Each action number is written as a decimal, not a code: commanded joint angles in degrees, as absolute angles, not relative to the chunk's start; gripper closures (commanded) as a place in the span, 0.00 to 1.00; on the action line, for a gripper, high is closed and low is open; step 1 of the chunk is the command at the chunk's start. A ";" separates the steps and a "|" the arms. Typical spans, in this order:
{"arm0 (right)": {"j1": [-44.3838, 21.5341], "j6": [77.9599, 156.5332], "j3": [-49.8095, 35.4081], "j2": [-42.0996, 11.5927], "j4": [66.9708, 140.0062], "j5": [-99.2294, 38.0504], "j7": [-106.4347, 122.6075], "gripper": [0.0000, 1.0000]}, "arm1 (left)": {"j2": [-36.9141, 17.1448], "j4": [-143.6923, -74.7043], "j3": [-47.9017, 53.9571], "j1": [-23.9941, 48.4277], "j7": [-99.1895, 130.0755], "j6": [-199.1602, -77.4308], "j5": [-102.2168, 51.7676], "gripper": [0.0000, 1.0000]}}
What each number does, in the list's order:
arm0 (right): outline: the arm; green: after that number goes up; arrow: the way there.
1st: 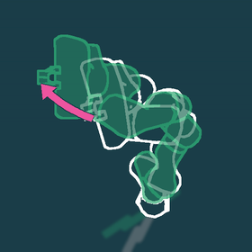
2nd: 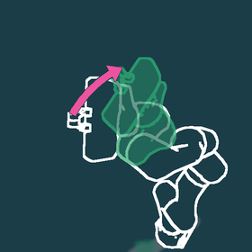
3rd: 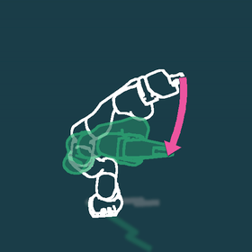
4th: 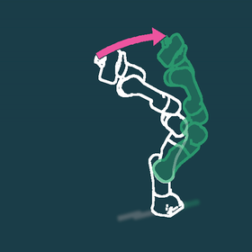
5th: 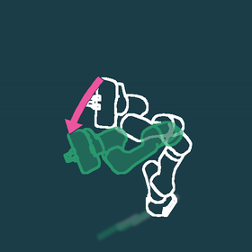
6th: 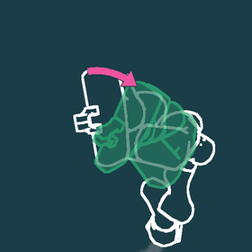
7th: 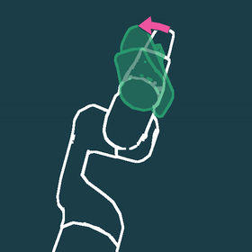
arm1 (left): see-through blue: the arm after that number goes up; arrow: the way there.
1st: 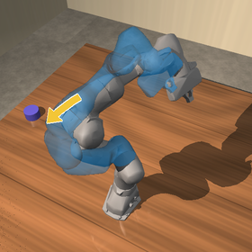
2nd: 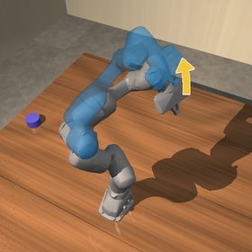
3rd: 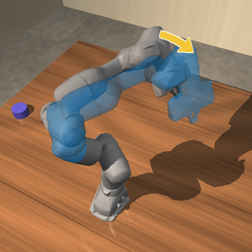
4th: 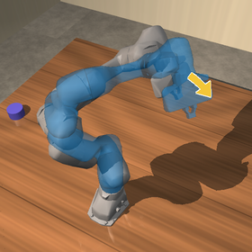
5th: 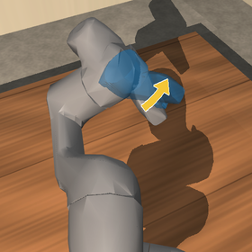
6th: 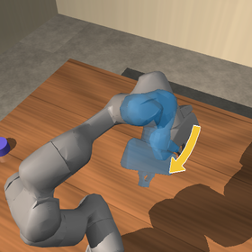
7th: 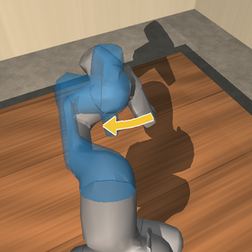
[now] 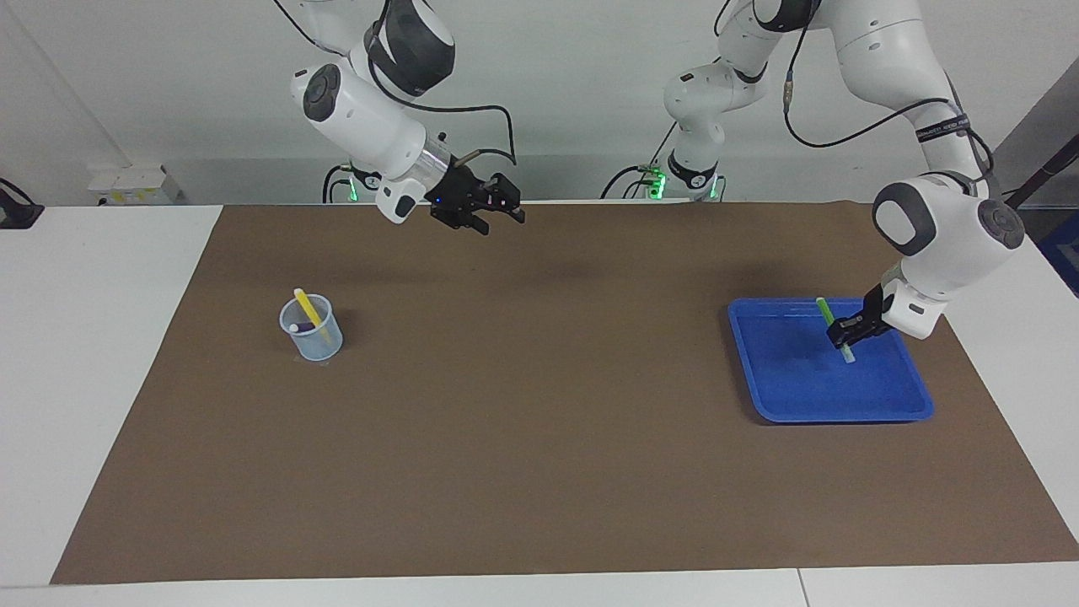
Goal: Transfer and insert pens with both arms
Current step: 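Lift the green pen with the left gripper while the right gripper approaches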
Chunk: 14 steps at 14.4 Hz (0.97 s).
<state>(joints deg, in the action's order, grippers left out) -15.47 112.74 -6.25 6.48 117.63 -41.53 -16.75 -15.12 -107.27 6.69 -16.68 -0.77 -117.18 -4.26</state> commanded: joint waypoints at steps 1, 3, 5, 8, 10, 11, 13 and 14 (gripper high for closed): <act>-15.91 114.60 -6.15 6.85 117.95 -43.42 -19.33 0.00 | -10.91 -107.58 6.42 -15.30 8.13 -111.99 -9.64 1.00; -16.00 114.61 -6.15 6.94 117.86 -43.42 -21.26 0.00 | -8.54 -107.75 6.76 -14.42 14.56 -108.74 -11.34 1.00; -16.43 114.61 -6.15 6.94 117.86 -43.59 -23.19 0.00 | -6.69 -107.67 6.94 -13.62 20.62 -106.27 -13.78 1.00; -16.96 114.70 -6.15 6.77 117.16 -43.94 -25.40 0.00 | -3.79 -108.02 7.29 -13.54 28.45 -102.41 -19.41 1.00; -16.96 114.70 -6.15 6.77 117.07 -44.29 -25.75 0.00 | -1.94 -108.54 7.29 -12.83 34.95 -100.99 -22.92 1.00; -16.96 114.70 -6.15 6.68 117.07 -45.25 -26.97 0.00 | -1.06 -108.98 7.29 -12.75 38.98 -100.46 -24.59 1.00; -17.57 115.92 -6.15 6.33 116.02 -45.88 -31.35 0.00 | 1.13 -110.64 7.29 -12.14 46.28 -99.84 -28.19 1.00; -18.97 117.93 -6.15 5.98 115.93 -45.88 -33.29 0.00 | 2.88 -112.22 7.21 -10.82 50.15 -100.10 -29.78 1.00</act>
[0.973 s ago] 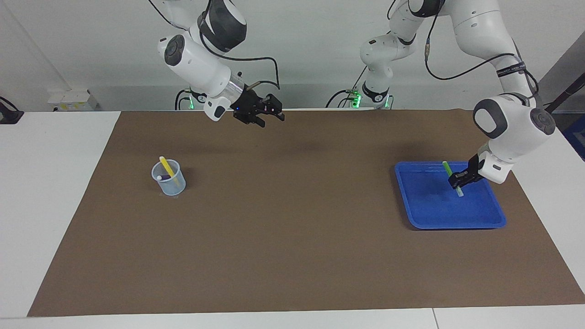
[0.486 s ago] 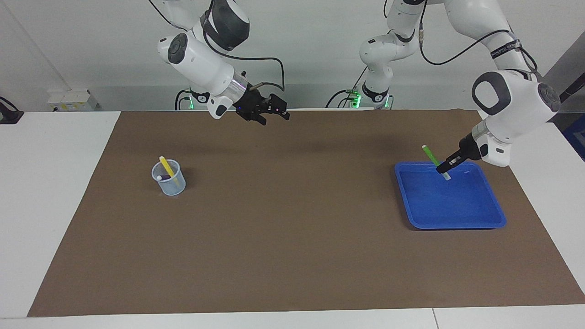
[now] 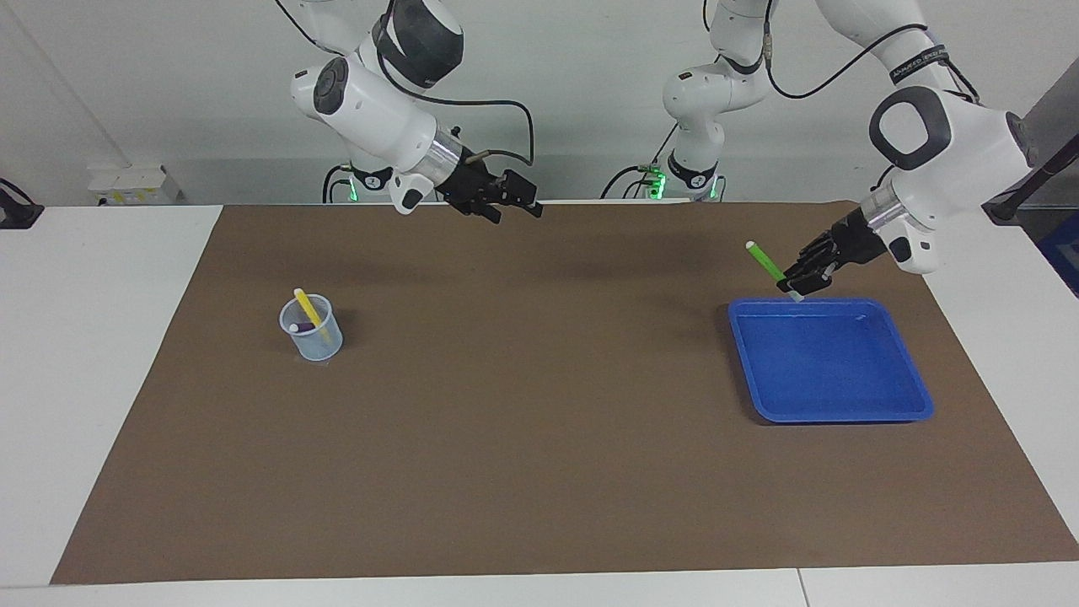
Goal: Transfer and insert pens with both arms
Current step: 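Lift the green pen with the left gripper while the right gripper approaches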
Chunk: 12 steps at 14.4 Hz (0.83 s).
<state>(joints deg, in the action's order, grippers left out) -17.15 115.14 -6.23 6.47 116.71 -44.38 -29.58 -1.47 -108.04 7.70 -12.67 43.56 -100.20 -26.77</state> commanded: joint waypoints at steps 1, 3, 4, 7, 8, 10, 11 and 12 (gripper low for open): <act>-19.85 119.95 -6.15 5.98 115.93 -45.88 -35.31 0.00 | 4.47 -113.72 7.29 -10.55 53.75 -100.46 -30.75 1.00; -21.53 122.16 -6.15 5.98 115.93 -45.88 -38.48 0.00 | 7.37 -115.83 7.21 -8.36 60.52 -100.63 -32.51 1.00; -21.88 123.47 -6.15 5.80 115.93 -45.88 -39.54 0.00 | 8.77 -116.71 7.29 -7.83 63.43 -100.72 -32.69 1.00; -25.30 127.08 -6.15 5.63 115.49 -45.97 -44.45 0.00 | 13.60 -121.01 7.29 -5.80 70.20 -100.72 -34.88 1.00; -27.05 128.57 -6.15 5.28 114.71 -45.97 -45.26 0.00 | 15.02 -122.24 7.29 -5.28 72.66 -100.72 -35.76 1.00; -30.13 131.82 -6.15 4.75 113.65 -45.97 -48.06 0.00 | 17.48 -124.53 7.29 -5.01 77.32 -100.81 -37.69 1.00; -32.06 134.97 -6.15 4.49 113.56 -45.97 -49.29 0.00 | 18.80 -125.67 7.29 -4.05 79.08 -101.07 -38.14 1.00; -33.65 138.74 -6.15 4.31 113.64 -45.97 -49.74 0.00 | 20.20 -127.08 7.29 -3.61 80.32 -101.51 -38.32 1.00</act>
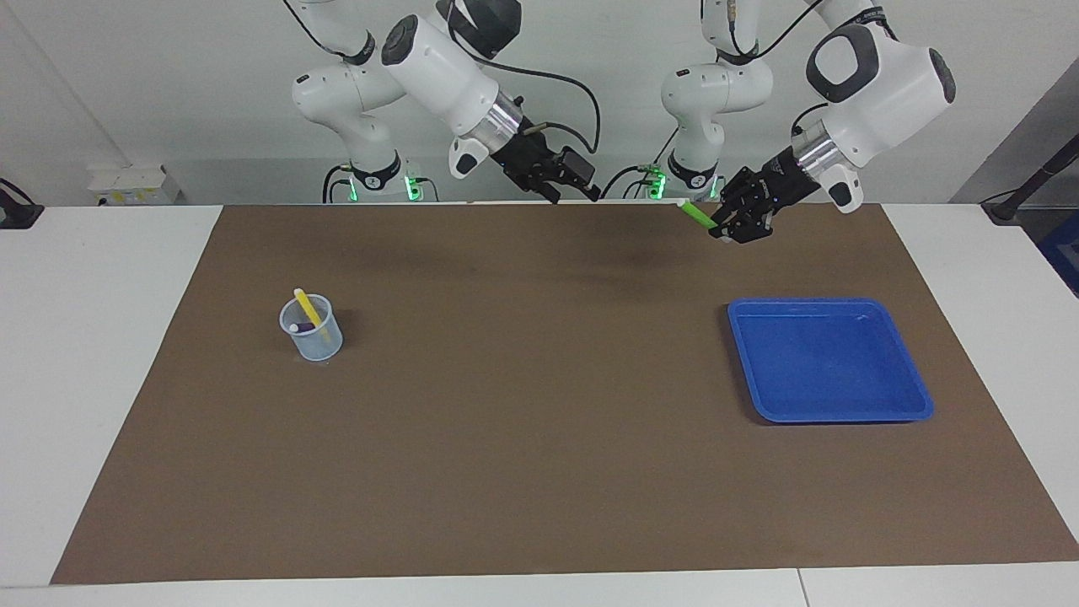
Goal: Transfer and insert pens with both arms
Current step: 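Grasp the green pen tip with the right gripper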
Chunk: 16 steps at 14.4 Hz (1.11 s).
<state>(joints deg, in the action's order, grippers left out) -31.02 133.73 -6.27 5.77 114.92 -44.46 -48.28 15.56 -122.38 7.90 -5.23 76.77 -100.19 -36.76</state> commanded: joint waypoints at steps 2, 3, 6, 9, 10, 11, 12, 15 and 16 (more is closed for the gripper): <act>-36.46 145.34 -6.15 3.08 113.38 -46.23 -51.06 0.03 | 22.93 -130.24 7.29 -2.21 81.47 -102.74 -40.33 1.00; -37.69 148.16 -6.15 2.47 112.77 -47.80 -51.76 0.06 | 23.72 -131.12 7.29 -1.33 81.82 -103.01 -40.34 1.00; -41.30 154.40 -6.15 0.80 111.89 -48.87 -52.21 0.11 | 24.87 -132.01 7.47 -0.18 84.80 -103.45 -40.43 1.00; -43.06 155.57 -6.15 0.27 112.06 -48.87 -52.12 0.10 | 25.57 -132.19 7.91 0.88 89.19 -104.32 -40.52 1.00; -44.11 155.74 -6.15 0.09 112.41 -48.87 -51.68 0.10 | 25.58 -132.19 8.00 0.97 90.86 -105.11 -40.52 1.00; -44.64 155.83 -6.15 -0.09 112.67 -48.87 -51.42 0.11 | 25.58 -132.19 8.61 0.97 91.31 -105.20 -40.52 1.00; -44.82 155.83 -6.15 -0.26 112.76 -48.87 -51.42 0.11 | 25.58 -132.27 8.87 0.97 91.84 -105.21 -40.52 1.00; -45.09 155.83 -6.15 -0.53 113.03 -48.78 -49.93 0.26 | 25.58 -132.36 8.96 0.97 92.55 -105.21 -40.52 1.00; -45.00 155.83 -6.15 -0.61 113.46 -48.87 -48.27 0.27 | 25.58 -132.36 8.96 0.97 92.55 -105.21 -40.52 1.00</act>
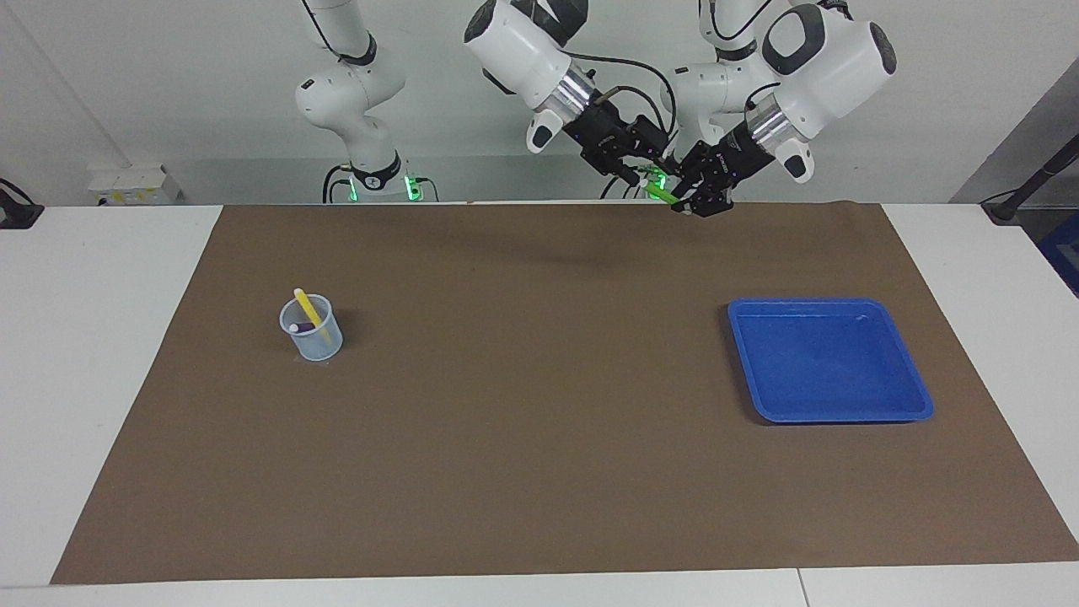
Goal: Transfer and insert pens with both arms
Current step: 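Grasp the green pen tip with the right gripper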
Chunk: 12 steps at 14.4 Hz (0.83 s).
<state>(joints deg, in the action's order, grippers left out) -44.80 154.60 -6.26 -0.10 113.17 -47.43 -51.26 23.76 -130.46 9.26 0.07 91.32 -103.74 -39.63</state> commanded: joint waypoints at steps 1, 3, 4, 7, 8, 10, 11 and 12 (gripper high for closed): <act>-44.91 155.83 -6.15 -0.96 113.73 -48.87 -47.29 0.28 | 25.66 -132.36 8.96 0.97 92.55 -105.12 -40.43 1.00; -44.91 155.92 -6.15 -1.32 113.73 -48.78 -47.02 0.35 | 25.66 -132.36 8.96 0.97 92.55 -104.94 -40.43 1.00; -44.83 155.92 -6.15 -1.32 113.73 -48.87 -46.76 0.37 | 25.58 -132.36 8.96 0.97 92.46 -104.85 -40.43 1.00; -44.56 155.92 -6.15 -1.32 113.73 -48.87 -46.14 0.45 | 25.66 -132.36 9.31 0.97 92.46 -104.68 -40.43 1.00; -44.56 155.92 -6.15 -1.32 113.73 -48.87 -46.14 0.47 | 25.66 -132.36 9.32 0.97 92.46 -104.59 -40.43 1.00; -44.56 155.92 -6.15 -1.32 113.82 -48.87 -46.23 0.62 | 25.75 -132.36 9.32 0.97 92.46 -104.50 -40.43 1.00; -44.65 155.83 -6.15 -1.32 113.91 -48.87 -46.32 0.74 | 25.84 -132.36 9.32 0.97 92.46 -104.41 -40.43 1.00; -44.56 155.83 -6.15 -1.23 113.99 -48.87 -46.41 0.83 | 25.93 -132.36 9.32 0.97 92.46 -104.33 -40.43 1.00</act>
